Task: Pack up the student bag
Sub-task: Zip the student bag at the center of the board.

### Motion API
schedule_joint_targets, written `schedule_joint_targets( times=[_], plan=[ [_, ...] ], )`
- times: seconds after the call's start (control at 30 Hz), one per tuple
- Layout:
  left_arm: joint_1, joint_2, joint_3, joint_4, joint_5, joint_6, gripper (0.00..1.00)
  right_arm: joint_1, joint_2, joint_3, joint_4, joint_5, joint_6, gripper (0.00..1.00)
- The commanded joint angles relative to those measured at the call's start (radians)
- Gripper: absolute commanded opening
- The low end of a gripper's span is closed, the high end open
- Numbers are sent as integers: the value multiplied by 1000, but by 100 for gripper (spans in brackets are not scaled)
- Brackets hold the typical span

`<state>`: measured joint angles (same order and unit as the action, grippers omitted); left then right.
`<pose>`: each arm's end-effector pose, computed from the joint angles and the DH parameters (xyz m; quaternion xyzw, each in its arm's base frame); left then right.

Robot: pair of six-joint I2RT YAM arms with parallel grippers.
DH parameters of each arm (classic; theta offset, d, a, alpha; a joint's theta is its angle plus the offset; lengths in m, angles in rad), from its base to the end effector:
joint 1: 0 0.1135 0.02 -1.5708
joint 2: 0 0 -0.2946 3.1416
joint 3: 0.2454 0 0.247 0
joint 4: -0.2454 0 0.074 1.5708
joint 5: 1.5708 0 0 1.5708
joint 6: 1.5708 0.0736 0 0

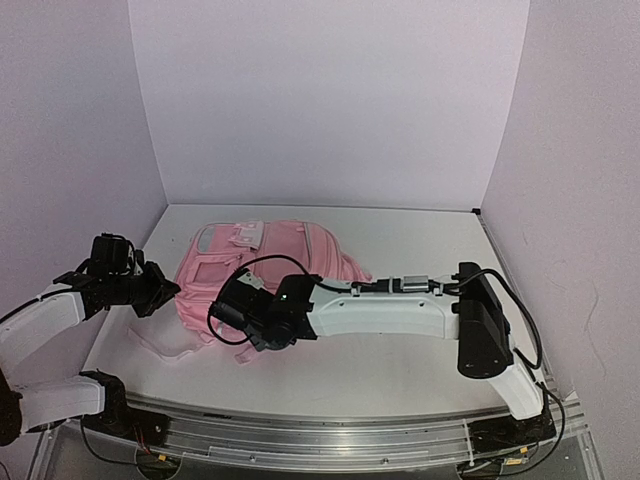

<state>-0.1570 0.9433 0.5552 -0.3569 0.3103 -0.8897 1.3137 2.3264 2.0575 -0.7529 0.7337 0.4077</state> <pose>0.1915 -0.0531 0.2192 -0.2663 0.8671 -0.3207 0.2726 0.1840 0.5059 0.2124 -0.3058 0.8504 -0.0332 0.4268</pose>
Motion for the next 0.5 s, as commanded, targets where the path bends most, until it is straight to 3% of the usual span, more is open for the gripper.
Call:
schedule_joint_targets(
  times=[0.0,0.23,0.47],
  plan=[
    [-4,19,41,27,3,29,0,-4,-35,1,9,-2,25,0],
    [-3,54,32,21,-49,41,0,-60,-143,-143,8,-225,98,0],
    [-3,70,44,0,-115,46,0,-118,-226,-226,6,-438,48,0]
  ],
)
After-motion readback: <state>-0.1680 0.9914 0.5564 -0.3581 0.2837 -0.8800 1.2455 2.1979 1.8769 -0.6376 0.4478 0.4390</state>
